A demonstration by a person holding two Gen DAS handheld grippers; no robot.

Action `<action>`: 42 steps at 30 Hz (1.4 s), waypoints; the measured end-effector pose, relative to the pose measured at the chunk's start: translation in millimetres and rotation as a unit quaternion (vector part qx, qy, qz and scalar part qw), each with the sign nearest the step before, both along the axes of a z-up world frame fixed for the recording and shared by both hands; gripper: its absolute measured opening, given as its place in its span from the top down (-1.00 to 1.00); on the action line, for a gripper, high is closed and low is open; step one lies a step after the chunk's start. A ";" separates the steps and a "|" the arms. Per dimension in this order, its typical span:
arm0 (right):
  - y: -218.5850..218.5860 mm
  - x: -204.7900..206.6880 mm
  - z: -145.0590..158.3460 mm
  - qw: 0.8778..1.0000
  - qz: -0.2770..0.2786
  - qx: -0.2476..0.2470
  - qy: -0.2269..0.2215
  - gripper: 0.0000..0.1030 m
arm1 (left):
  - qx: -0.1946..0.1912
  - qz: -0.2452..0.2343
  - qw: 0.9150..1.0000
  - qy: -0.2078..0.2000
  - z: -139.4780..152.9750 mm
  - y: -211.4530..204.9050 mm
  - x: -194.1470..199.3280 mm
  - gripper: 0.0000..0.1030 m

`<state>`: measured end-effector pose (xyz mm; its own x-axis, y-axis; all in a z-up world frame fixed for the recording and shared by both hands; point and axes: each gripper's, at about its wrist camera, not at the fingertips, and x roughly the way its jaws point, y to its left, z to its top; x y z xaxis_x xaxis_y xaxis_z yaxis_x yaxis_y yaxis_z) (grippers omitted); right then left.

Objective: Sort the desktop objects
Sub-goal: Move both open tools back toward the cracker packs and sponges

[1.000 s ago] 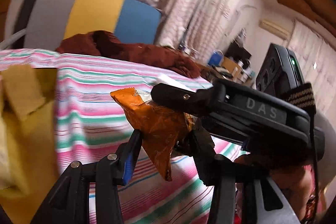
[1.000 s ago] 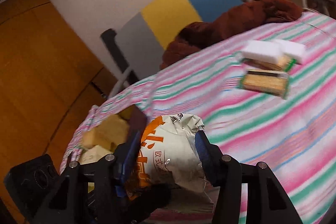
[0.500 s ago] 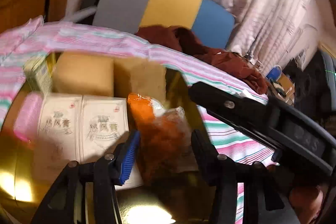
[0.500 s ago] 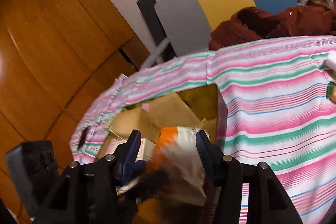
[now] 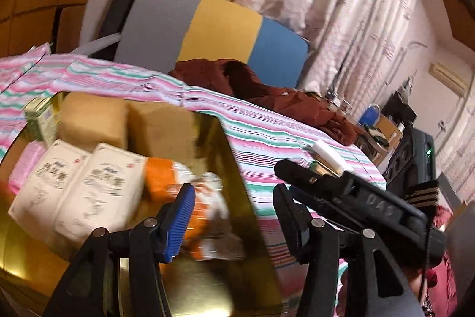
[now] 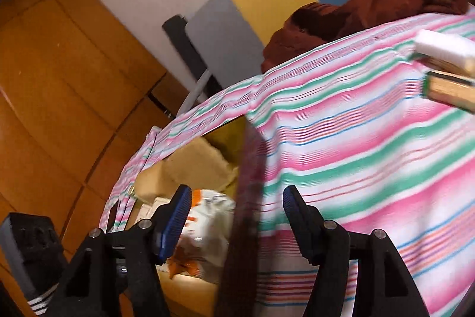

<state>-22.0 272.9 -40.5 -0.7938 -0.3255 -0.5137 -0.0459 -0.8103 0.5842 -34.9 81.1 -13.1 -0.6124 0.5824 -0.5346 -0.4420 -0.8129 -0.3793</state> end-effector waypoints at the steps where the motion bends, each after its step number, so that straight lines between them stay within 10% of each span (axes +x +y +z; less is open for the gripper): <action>1: 8.0 5.7 -2.1 1.000 -0.011 0.003 0.001 -0.27 | -0.008 -0.010 1.000 0.003 2.2 9.5 3.6 -0.08; 14: 138.5 59.5 -29.2 0.980 -0.185 0.068 -0.036 -0.33 | -0.045 -0.124 0.991 -0.001 -11.0 164.6 14.7 -0.09; 22: 210.5 47.8 -25.9 0.968 -0.222 0.106 -0.051 -0.33 | -0.067 -0.125 0.985 -0.103 -53.3 230.7 -38.2 -0.09; 32: 261.2 -3.4 -40.6 0.979 -0.192 0.040 -0.059 -0.28 | -0.054 -0.114 0.987 -0.100 -68.7 243.8 -59.3 -0.10; 42: 208.4 -24.6 -34.7 0.988 -0.092 0.107 -0.067 -0.01 | 0.006 -0.044 0.993 -0.111 -70.1 208.1 -64.4 -0.10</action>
